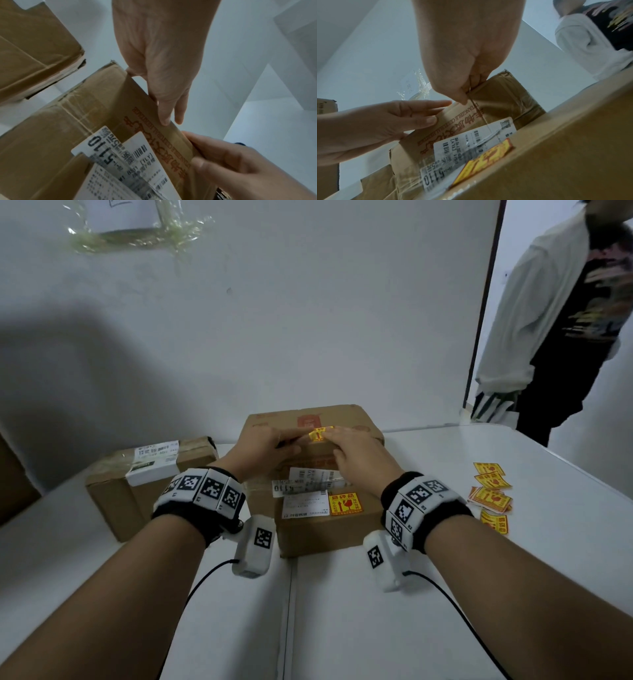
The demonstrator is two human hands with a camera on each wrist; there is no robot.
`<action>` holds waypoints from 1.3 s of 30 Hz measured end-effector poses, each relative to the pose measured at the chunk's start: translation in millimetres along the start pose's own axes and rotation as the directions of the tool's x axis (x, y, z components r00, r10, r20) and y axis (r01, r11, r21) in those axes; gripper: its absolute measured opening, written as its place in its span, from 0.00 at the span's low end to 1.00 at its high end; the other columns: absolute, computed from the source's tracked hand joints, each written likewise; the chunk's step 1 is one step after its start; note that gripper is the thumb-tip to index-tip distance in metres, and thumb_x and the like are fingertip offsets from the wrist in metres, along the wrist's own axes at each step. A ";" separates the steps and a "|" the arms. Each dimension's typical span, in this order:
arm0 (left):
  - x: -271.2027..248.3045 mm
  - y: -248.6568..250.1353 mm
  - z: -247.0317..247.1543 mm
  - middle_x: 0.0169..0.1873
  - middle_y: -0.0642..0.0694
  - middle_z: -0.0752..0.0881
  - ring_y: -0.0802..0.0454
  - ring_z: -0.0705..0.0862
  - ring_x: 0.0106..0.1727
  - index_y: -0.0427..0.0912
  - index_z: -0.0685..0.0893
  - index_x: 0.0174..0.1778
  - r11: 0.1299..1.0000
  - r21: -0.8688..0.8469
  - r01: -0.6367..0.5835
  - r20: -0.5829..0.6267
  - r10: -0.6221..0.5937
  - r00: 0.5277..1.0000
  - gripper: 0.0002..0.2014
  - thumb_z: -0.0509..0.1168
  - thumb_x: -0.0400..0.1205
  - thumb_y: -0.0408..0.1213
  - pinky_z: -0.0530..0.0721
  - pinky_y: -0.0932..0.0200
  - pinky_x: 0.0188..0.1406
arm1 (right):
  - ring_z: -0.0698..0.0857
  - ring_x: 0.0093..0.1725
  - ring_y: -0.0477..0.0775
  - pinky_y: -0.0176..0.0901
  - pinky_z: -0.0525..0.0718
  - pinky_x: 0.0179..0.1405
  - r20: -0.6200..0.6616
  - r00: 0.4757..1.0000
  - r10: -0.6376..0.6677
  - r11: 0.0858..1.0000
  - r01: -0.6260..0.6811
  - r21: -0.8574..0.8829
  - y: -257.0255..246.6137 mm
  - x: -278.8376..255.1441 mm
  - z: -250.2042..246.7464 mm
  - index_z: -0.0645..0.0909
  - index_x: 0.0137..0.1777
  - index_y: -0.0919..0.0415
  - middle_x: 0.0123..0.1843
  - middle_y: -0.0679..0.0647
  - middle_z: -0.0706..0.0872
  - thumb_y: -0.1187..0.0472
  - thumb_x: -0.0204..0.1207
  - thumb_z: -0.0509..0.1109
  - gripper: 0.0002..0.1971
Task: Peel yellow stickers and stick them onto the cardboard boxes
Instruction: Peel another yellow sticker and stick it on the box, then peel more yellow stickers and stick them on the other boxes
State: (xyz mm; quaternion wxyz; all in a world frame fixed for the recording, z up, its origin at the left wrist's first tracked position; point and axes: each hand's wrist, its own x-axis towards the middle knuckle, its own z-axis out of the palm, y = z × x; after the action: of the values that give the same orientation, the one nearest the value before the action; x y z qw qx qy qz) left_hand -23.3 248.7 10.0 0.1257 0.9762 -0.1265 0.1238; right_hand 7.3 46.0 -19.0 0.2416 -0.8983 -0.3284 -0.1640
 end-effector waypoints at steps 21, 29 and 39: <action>13.8 92.4 0.0 0.50 0.60 0.86 0.59 0.84 0.54 0.52 0.87 0.57 0.977 -0.211 -0.005 -0.272 -0.053 0.961 0.11 0.63 0.85 0.36 0.73 0.80 0.48 | 0.83 0.64 0.55 0.38 0.77 0.64 -0.318 0.754 0.574 0.789 -0.406 0.461 85.7 -43.0 -72.8 0.86 0.60 0.61 0.62 0.56 0.87 0.70 0.79 0.58 0.17; 56.8 187.8 74.9 0.46 0.50 0.90 0.55 0.88 0.43 0.45 0.89 0.52 0.889 -0.457 -0.031 0.159 0.116 0.981 0.10 0.63 0.83 0.30 0.86 0.68 0.41 | 0.86 0.55 0.63 0.51 0.86 0.58 0.053 0.611 0.790 0.613 -0.789 -0.033 168.7 -115.0 -96.3 0.86 0.53 0.66 0.55 0.63 0.88 0.64 0.76 0.64 0.12; 61.7 209.3 120.3 0.48 0.38 0.88 0.48 0.87 0.39 0.36 0.86 0.54 0.773 -0.577 0.262 0.349 -0.057 0.935 0.13 0.57 0.84 0.25 0.91 0.57 0.40 | 0.83 0.61 0.60 0.46 0.83 0.51 0.208 0.578 0.789 0.613 -0.762 -0.208 177.8 -144.2 -66.8 0.71 0.71 0.65 0.63 0.60 0.83 0.49 0.70 0.76 0.34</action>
State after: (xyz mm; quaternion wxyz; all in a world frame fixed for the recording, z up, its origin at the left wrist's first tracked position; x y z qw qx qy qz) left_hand 1.6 6.1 -41.2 0.4250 0.8957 -0.0938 -0.0914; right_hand 11.9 -182.5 -86.9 0.1966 -0.9750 0.0751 0.0708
